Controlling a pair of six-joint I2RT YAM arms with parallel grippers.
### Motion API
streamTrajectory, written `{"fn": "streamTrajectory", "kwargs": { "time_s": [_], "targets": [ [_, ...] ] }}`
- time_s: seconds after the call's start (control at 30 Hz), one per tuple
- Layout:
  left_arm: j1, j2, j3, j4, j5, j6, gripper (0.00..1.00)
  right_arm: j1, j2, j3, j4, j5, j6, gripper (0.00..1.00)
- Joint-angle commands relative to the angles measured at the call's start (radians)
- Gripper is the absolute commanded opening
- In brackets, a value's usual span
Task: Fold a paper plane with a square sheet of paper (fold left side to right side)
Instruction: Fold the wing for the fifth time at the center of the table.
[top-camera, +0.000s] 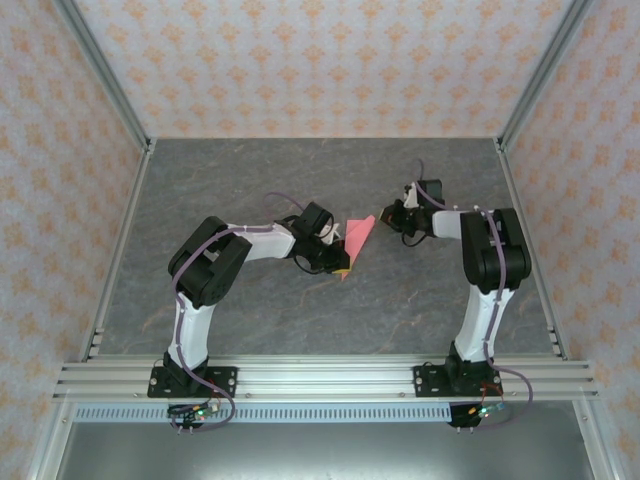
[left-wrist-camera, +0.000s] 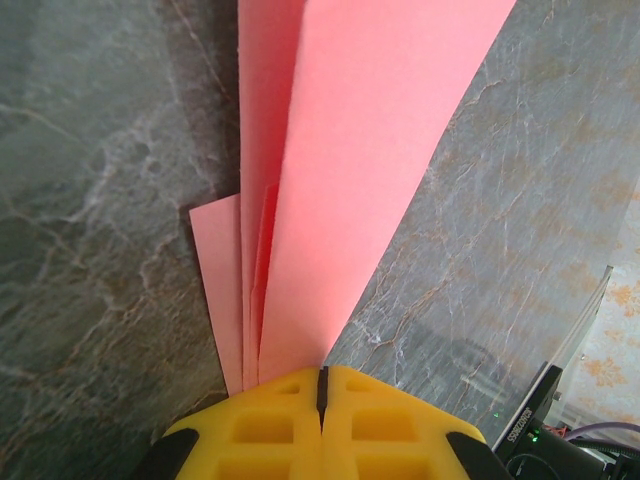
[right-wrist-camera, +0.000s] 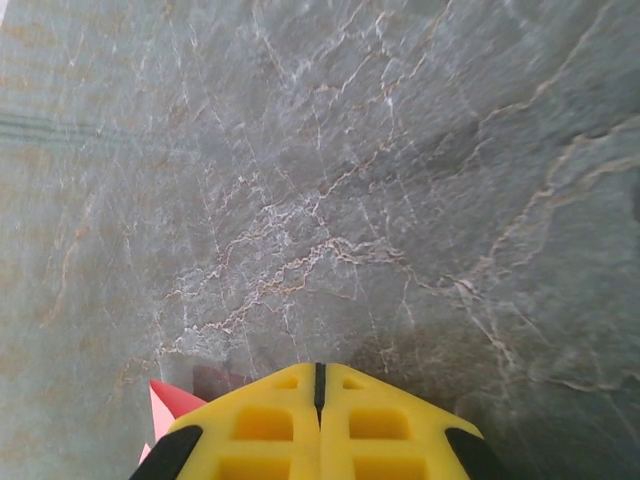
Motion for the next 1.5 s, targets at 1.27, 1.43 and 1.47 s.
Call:
{"fn": "streamTrajectory", "kwargs": {
  "time_s": [1.27,1.43,1.47],
  "targets": [
    [0.003,-0.135,-0.033,-0.096,0.009,0.042,0.02,0.178,0.012,-0.045,-0.124,0.043,0.085,0.00],
    [-0.035,-0.106,0.032,-0.125,0.036,0.064,0.02,0.180,0.012,-0.044,-0.131,0.047,0.085,0.00],
    [-0.040,-0.093,0.043,-0.137,0.029,0.069,0.02,0.180,0.012,-0.044,-0.132,0.047,0.086,0.00]
  ]
}}
